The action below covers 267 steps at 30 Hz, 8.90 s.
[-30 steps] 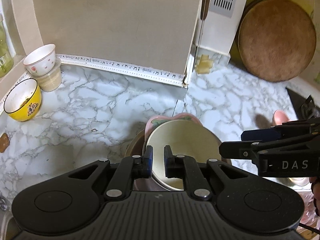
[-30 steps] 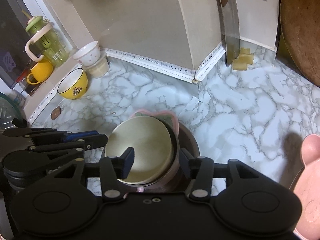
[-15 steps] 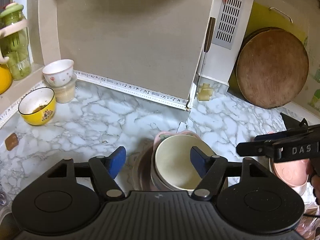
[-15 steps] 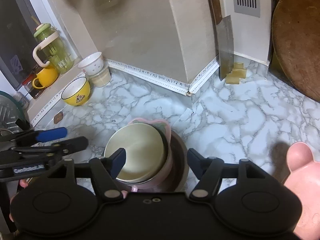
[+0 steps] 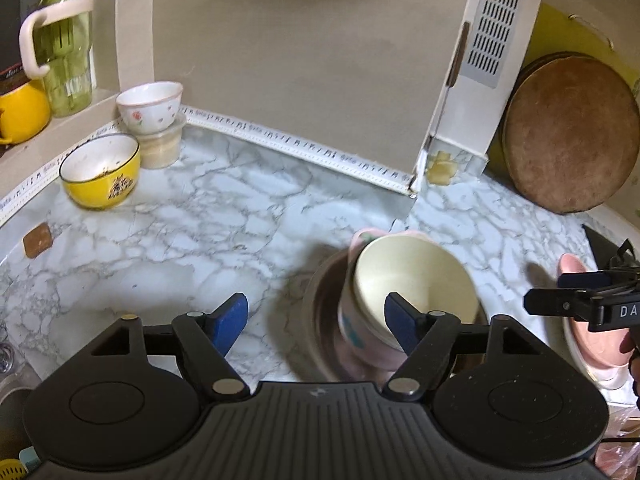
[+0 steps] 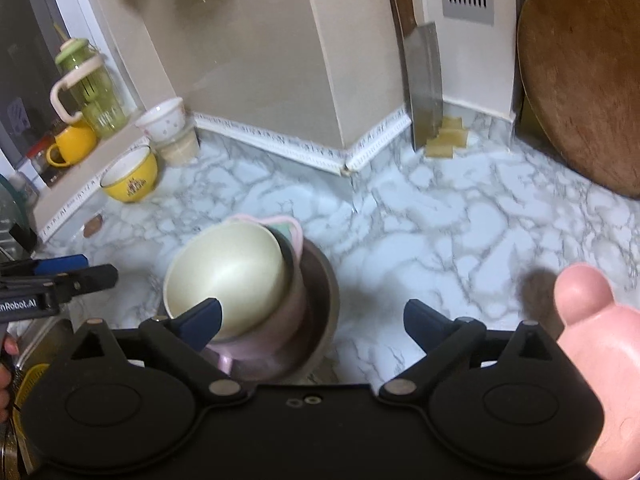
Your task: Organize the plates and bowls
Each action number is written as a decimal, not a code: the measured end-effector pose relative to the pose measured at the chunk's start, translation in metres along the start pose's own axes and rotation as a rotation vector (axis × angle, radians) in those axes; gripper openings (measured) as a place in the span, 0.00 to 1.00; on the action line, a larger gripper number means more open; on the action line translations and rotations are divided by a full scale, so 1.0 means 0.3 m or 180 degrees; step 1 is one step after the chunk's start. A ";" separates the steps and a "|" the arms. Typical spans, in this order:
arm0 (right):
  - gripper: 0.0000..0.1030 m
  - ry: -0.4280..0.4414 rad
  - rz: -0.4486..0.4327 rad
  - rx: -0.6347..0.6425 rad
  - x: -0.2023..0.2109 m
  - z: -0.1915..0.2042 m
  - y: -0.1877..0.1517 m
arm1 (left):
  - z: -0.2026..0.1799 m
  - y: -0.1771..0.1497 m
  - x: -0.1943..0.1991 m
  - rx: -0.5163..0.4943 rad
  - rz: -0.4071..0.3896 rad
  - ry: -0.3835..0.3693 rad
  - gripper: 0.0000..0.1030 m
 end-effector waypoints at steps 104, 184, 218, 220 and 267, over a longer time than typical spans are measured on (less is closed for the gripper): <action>0.13 -0.0537 0.0017 -0.0467 0.063 -0.236 -0.069 | -0.376 -0.001 -0.202 -0.0441 0.0407 -0.0449 0.14; 0.47 -0.1613 -0.0379 -0.1151 0.475 -0.885 -0.335 | -1.133 -0.173 -0.334 -0.1239 0.0256 -0.1187 0.58; 1.00 -0.1631 -0.1541 -0.0368 0.787 -0.461 -0.320 | -0.931 -0.130 0.100 -0.1163 -0.0415 -0.1759 0.85; 1.00 -0.1628 -0.1561 -0.0380 0.795 -0.453 -0.326 | -0.919 -0.130 0.118 -0.1089 -0.0439 -0.1807 0.97; 1.00 -0.1390 -0.1464 -0.0622 0.792 -0.359 -0.400 | -0.843 -0.175 0.234 -0.0903 -0.0530 -0.1800 1.00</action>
Point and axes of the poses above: each gripper's, at about its wrist camera, not at the fingertips, and x roughly against the way its jaws point, z to its left, y to its top, the point moved 3 cm from there along -x, roughly the way its jaws point, and after that the axes turned 11 degrees about -z, right-handed, at the moved point
